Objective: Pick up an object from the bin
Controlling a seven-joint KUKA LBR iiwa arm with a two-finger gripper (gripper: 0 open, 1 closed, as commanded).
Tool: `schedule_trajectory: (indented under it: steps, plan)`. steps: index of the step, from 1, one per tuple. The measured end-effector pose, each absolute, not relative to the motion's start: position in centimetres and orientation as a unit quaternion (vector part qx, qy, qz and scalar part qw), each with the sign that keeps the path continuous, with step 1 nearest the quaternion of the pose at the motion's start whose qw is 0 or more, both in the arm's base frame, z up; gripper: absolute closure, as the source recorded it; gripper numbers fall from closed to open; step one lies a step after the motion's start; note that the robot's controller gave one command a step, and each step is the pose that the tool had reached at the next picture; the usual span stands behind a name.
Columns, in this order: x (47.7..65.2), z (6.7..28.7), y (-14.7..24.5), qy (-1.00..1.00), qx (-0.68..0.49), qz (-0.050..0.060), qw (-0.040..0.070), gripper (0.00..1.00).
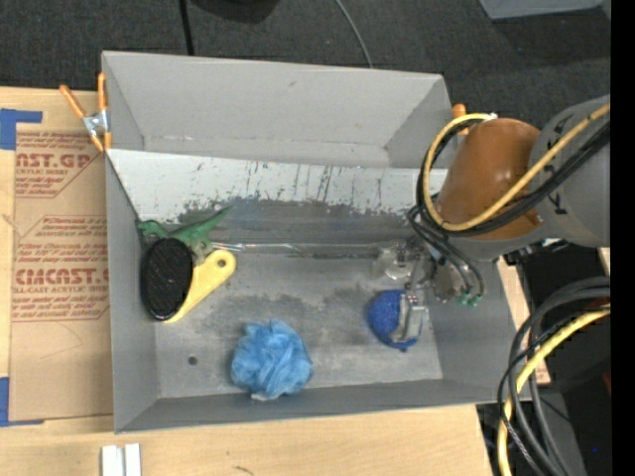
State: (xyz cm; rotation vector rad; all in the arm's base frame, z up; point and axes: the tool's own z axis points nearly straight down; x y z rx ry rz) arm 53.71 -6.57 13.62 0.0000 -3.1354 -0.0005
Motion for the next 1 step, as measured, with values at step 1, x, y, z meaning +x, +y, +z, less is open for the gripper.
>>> schedule_trajectory:
  steps: [1]
  plan:
    - [53.89, 14.09, -6.54, -1.000, 0.001, 0.000, 0.000, 0.00]
